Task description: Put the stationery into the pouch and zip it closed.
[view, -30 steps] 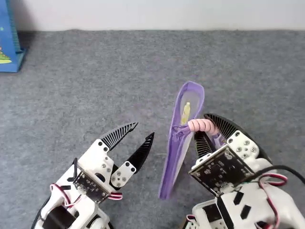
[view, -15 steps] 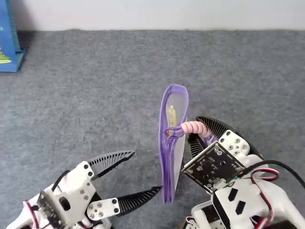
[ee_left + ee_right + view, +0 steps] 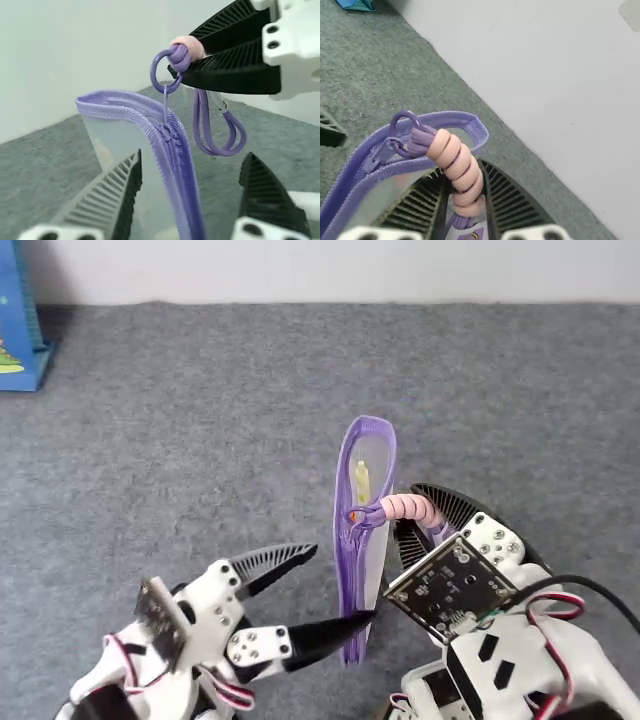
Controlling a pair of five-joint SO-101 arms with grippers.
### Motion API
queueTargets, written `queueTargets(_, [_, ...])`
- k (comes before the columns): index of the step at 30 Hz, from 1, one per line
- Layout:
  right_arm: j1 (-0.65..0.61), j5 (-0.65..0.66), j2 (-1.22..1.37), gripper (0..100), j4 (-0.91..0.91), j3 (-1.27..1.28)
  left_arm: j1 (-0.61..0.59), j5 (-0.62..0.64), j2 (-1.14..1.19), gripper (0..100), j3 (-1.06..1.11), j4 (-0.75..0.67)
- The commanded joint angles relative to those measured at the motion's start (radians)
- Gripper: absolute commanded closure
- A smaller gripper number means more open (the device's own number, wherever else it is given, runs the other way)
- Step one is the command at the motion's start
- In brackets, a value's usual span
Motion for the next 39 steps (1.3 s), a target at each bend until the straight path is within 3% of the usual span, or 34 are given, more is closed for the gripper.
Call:
queueTargets(1, [-0.007, -0.012, 0.028, 98.9, 0.001, 0.002, 0.002, 0.032, -0.011, 70, 0.019, -0.078])
queueTargets(11, [-0.027, -0.014, 0.022, 98.9, 0.045, 0.002, -0.084, 0.031, -0.011, 70, 0.177, -0.270])
queueTargets(15, [-0.022, -0.012, 0.022, 98.9, 0.048, 0.002, -0.135, 0.028, -0.011, 78, 0.177, -0.287])
queueTargets(27, [0.012, -0.005, 0.031, 98.9, 0.001, 0.002, -0.132, -0.138, -0.011, 99, 0.174, -0.278])
queueTargets(33, [0.134, 0.066, 0.054, 98.9, -0.084, 0.086, -0.137, -0.166, -0.011, 99, 0.061, -0.106])
queueTargets(39, [0.311, 0.109, 0.073, 98.9, -0.309, 0.282, -0.135, -0.166, -0.011, 99, -0.076, 0.069])
